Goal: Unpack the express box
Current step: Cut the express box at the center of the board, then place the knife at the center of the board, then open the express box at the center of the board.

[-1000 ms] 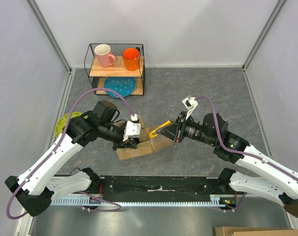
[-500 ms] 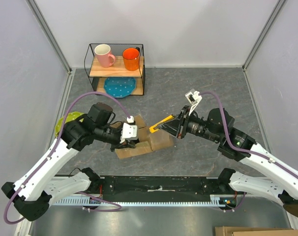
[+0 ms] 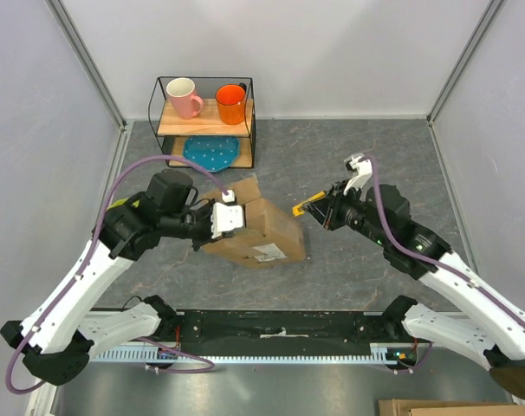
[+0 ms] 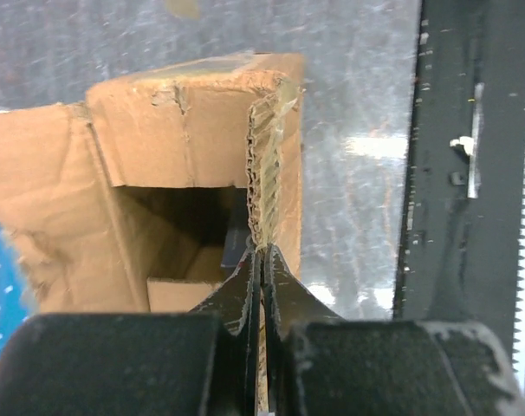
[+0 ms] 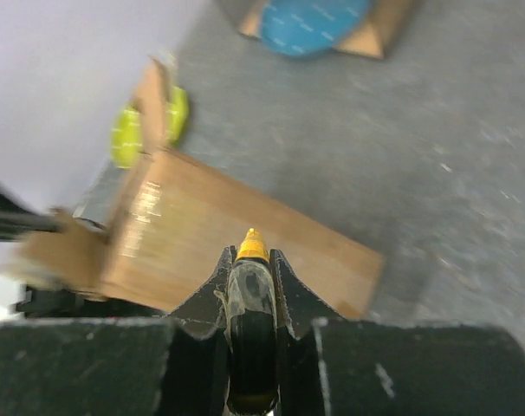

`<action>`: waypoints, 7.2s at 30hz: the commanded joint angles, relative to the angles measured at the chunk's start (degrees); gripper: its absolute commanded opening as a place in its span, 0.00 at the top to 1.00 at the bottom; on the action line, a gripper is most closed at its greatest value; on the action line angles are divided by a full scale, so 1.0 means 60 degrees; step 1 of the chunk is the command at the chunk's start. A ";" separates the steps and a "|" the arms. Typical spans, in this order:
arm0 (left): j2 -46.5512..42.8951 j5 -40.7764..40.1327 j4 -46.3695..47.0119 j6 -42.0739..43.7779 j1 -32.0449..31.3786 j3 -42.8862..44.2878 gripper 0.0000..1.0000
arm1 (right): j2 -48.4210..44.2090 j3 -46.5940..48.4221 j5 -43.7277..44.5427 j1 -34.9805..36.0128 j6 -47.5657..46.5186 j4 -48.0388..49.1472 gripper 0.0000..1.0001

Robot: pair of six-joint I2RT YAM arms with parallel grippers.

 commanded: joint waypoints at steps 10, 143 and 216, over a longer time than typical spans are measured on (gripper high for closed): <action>0.1879 -0.3881 0.0531 0.0260 -0.0701 0.2081 0.98 | 0.2234 -0.4124 -0.5624 -0.5736 0.3438 0.5854 1.00; 0.4240 -0.7830 0.3700 -0.4192 -0.1714 0.2903 0.98 | 0.3055 -0.1081 0.4905 0.1821 0.0716 0.1099 0.02; 0.1706 -0.4485 0.2217 -0.3095 -0.2416 -0.1272 0.98 | 0.3978 -0.1447 0.5140 0.1733 0.1712 0.1202 0.02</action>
